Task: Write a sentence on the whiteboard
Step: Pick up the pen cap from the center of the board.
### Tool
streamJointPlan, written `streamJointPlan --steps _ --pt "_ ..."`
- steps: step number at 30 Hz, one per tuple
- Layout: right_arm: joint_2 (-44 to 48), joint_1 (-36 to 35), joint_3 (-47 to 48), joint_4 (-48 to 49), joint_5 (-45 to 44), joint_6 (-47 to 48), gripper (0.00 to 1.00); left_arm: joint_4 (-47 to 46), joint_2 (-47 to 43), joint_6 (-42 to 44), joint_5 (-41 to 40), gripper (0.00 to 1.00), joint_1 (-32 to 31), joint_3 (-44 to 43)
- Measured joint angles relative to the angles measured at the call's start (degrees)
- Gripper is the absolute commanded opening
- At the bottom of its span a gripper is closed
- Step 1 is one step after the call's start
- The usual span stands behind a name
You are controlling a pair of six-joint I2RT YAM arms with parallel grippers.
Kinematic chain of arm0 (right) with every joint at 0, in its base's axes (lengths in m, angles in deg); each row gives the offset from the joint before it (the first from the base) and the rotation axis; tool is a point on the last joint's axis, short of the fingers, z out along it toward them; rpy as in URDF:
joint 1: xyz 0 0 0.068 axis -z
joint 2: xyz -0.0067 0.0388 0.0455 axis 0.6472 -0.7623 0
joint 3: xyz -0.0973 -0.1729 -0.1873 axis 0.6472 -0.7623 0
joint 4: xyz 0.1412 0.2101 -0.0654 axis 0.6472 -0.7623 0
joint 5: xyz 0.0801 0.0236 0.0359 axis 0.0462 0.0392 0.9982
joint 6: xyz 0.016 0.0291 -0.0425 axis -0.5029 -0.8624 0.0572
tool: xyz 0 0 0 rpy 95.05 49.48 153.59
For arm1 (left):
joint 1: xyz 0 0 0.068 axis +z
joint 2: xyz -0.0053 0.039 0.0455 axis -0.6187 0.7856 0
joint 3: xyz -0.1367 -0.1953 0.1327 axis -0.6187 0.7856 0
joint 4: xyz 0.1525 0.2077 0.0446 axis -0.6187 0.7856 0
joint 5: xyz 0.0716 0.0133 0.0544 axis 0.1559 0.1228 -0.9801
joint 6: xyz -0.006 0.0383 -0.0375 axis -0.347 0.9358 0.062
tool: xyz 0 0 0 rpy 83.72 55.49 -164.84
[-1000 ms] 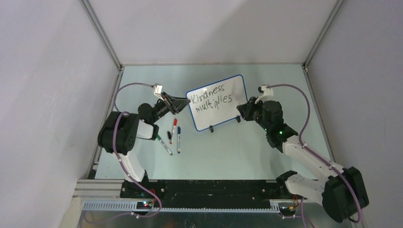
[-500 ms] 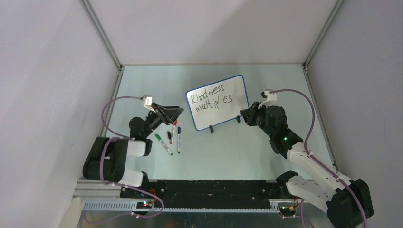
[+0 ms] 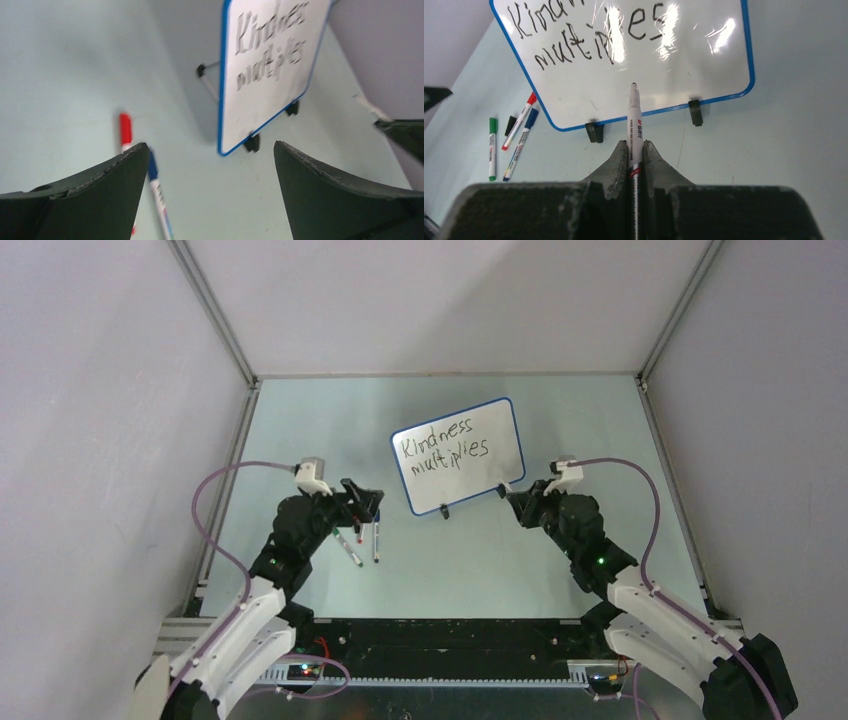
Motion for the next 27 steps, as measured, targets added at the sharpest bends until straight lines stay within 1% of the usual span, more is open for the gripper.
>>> streamJointPlan --steps 3,6,10,15,17,18,19,20,22,27 --pt "2.67 -0.37 -1.66 1.36 -1.77 -0.02 0.0 7.54 -5.44 -0.31 -3.48 0.99 0.0 2.08" --pt "5.49 -0.63 -3.48 3.91 -3.06 -0.02 0.0 12.81 -9.42 -0.66 -6.03 0.99 -0.02 3.91" --pt "7.78 -0.92 -5.27 5.07 -4.9 0.02 0.0 16.26 -11.69 -1.62 -9.29 1.0 -0.11 4.74" --pt "9.07 -0.96 -6.73 5.53 -6.14 0.04 0.0 17.46 -11.1 -7.65 -14.25 0.99 -0.09 5.35" --pt "9.09 -0.96 -6.99 5.62 -6.38 0.04 0.0 18.27 -9.94 -9.81 -16.11 0.86 -0.09 5.46" --pt "9.09 -0.96 -7.15 5.68 -6.49 0.04 0.0 18.8 -9.16 -10.93 -16.92 0.76 -0.09 5.46" --pt "9.09 -0.96 -7.28 5.81 -6.67 0.04 0.0 19.5 -8.11 -12.09 -18.01 0.73 -0.09 5.46" --pt "9.09 -0.96 -7.37 5.92 -6.78 0.04 0.0 20.26 -7.28 -13.05 -19.17 0.66 -0.09 5.44" --pt "9.03 -0.98 -7.5 6.23 -6.95 0.04 0.0 22.82 -5.53 -14.93 -21.24 0.6 -0.09 5.25" --pt "8.55 -1.05 -7.5 7.21 -7.1 0.02 0.0 28.28 -2.21 -18.36 -25.18 0.61 -0.09 3.32"
